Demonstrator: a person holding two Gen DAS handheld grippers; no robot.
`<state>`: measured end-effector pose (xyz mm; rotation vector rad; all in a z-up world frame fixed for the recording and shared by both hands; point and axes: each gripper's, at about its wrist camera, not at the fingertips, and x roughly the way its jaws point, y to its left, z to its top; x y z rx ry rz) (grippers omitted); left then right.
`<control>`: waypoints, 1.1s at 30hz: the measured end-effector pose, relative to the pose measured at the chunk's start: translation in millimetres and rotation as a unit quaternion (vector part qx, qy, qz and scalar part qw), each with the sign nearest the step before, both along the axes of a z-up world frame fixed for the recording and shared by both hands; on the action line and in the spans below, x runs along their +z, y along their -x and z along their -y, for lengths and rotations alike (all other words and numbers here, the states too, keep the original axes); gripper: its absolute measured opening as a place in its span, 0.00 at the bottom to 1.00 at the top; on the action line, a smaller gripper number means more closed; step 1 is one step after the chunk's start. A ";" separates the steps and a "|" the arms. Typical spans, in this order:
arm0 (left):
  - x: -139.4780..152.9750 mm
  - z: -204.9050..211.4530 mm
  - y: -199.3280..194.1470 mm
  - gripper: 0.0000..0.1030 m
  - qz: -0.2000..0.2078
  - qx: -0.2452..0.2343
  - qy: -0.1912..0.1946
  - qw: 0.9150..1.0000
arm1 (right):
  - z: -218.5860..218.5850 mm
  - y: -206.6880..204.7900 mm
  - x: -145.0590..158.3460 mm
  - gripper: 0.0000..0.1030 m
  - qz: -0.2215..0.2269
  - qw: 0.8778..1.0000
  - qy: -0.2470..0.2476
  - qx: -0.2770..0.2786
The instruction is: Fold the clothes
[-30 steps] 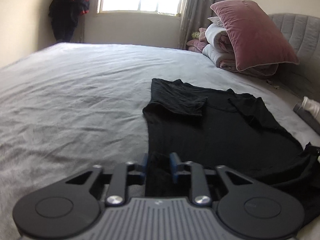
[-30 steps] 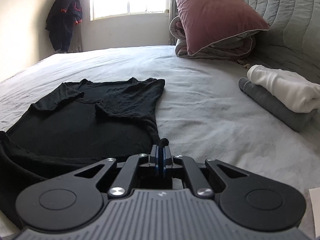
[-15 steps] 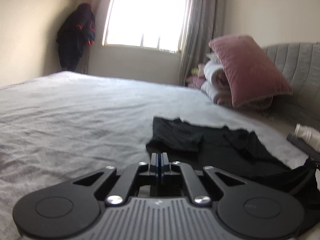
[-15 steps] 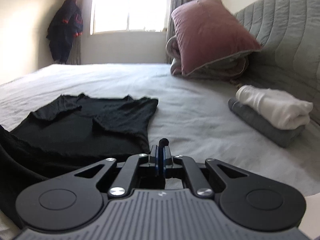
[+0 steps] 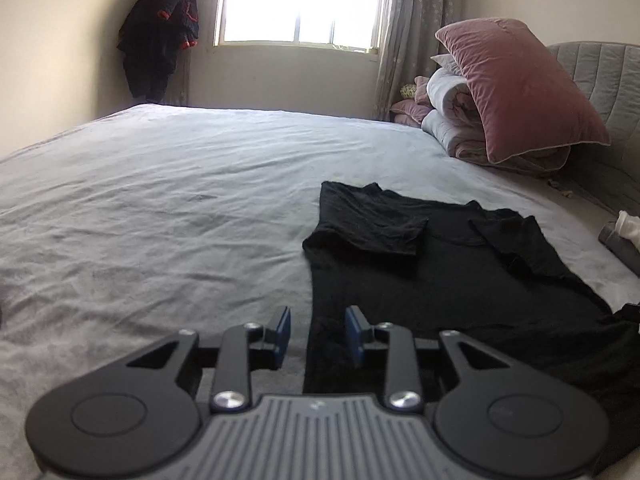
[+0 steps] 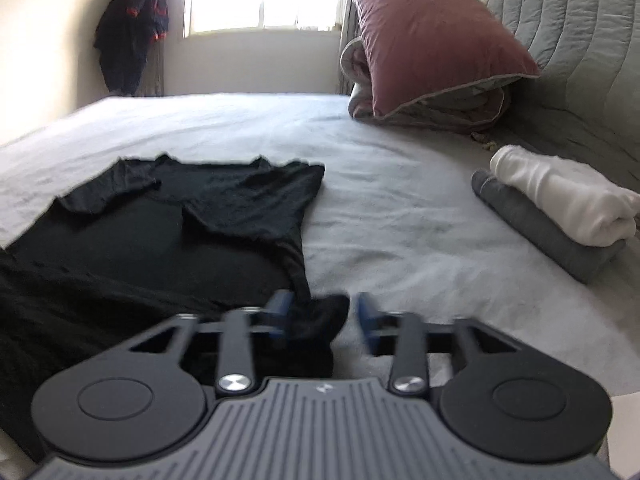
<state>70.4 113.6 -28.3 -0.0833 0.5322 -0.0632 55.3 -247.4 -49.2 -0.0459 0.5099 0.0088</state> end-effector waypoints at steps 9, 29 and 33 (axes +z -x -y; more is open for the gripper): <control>-0.3 15.7 10.1 0.36 -0.022 -0.059 0.021 0.998 | -12.0 7.2 4.3 0.45 -0.022 0.999 -0.026 0.042; -18.1 79.0 -14.0 0.29 -0.062 -0.206 0.076 0.973 | -53.4 -55.5 15.1 0.47 -0.112 0.958 -0.096 0.247; -22.4 83.8 -14.1 0.23 -0.072 -0.226 0.076 0.968 | -59.6 -63.9 9.8 0.47 -0.119 0.949 -0.110 0.272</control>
